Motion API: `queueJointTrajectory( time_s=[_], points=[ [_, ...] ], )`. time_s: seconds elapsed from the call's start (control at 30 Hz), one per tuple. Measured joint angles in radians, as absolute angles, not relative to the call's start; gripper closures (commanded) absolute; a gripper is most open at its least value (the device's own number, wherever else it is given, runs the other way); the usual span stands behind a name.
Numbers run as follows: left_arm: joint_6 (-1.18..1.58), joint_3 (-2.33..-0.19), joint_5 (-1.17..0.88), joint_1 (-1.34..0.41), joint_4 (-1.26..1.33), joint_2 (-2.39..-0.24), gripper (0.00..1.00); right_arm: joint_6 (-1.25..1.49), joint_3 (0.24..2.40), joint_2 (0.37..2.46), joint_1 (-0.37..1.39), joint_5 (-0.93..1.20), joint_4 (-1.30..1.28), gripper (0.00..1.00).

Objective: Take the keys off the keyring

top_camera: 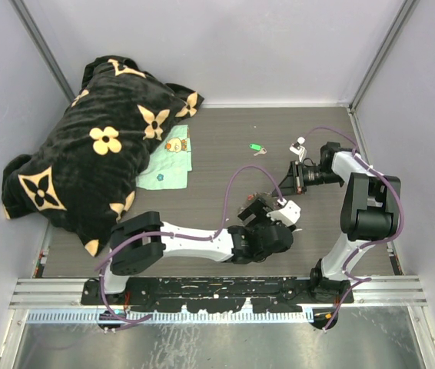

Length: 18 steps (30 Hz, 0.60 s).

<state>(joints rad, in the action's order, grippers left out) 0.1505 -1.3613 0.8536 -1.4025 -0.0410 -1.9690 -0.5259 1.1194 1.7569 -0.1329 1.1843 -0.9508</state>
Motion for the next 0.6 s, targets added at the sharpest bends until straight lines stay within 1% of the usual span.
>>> queueJointTrajectory(
  time_s=[0.03, 0.13, 0.4, 0.6],
  points=[
    [0.152, -1.367, 0.867, -1.402, -0.06, -1.972, 0.17, -0.525, 1.119, 1.757, -0.133, 1.186, -0.951, 1.0],
    [0.161, -1.383, 0.894, -1.401, -0.105, -1.985, 0.22, -0.524, 1.119, 1.757, -0.133, 1.188, -0.951, 1.0],
    [0.172, -1.459, 0.936, -1.401, -0.181, -2.067, 0.28, -0.52, 1.119, 1.761, -0.133, 1.196, -0.951, 1.0],
    [0.163, -1.485, 0.979, -1.401, -0.203, -2.106, 0.45, -0.52, 1.119, 1.774, -0.133, 1.203, -0.951, 1.0]
  ],
)
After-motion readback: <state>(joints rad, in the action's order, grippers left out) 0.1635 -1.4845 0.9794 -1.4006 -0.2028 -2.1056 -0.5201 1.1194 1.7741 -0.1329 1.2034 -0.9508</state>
